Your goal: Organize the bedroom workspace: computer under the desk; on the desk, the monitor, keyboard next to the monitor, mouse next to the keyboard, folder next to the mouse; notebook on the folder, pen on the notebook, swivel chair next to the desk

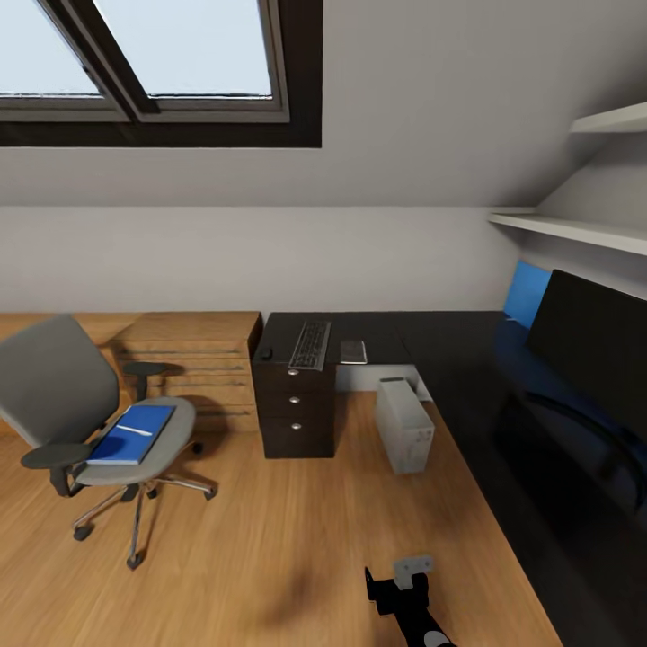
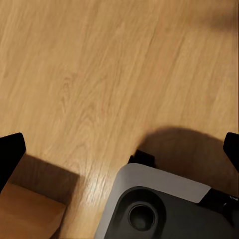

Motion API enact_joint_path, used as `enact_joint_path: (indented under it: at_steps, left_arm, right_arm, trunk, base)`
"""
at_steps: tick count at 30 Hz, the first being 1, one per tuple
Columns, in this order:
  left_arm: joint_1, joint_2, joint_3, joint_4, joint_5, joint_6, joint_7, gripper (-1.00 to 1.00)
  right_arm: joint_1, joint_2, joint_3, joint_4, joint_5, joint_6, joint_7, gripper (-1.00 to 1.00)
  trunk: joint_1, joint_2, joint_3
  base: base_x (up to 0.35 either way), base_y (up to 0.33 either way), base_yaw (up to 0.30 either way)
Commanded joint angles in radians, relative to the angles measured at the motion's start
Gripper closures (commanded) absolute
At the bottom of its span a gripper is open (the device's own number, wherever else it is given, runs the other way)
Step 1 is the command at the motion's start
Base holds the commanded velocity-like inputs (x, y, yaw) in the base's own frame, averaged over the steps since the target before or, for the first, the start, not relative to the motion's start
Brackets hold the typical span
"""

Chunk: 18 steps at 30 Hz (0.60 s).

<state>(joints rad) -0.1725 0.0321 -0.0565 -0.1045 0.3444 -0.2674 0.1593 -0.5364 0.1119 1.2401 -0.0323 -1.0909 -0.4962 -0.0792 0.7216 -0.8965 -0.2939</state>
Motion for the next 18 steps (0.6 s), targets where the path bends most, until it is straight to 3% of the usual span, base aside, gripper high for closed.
enact_joint_path:
  at_steps: [1, 18]
  left_arm:
    - [-0.001, 0.000, -0.006, 0.000, 0.005, -0.003, 0.003, -1.00]
    - [0.000, 0.000, -0.006, 0.000, 0.004, -0.003, 0.003, -1.00]
  right_arm:
    - [0.000, 0.000, 0.008, -0.001, -0.001, -0.001, -0.008, -1.00]
    - [0.001, 0.002, 0.009, -0.001, -0.001, -0.001, -0.008, -1.00]
  trunk:
    - [0.001, -0.001, -0.001]
    - [0.001, -0.001, -0.001]
  base:
    - [0.321, 0.011, 0.000]
    - [0.322, 0.011, 0.000]
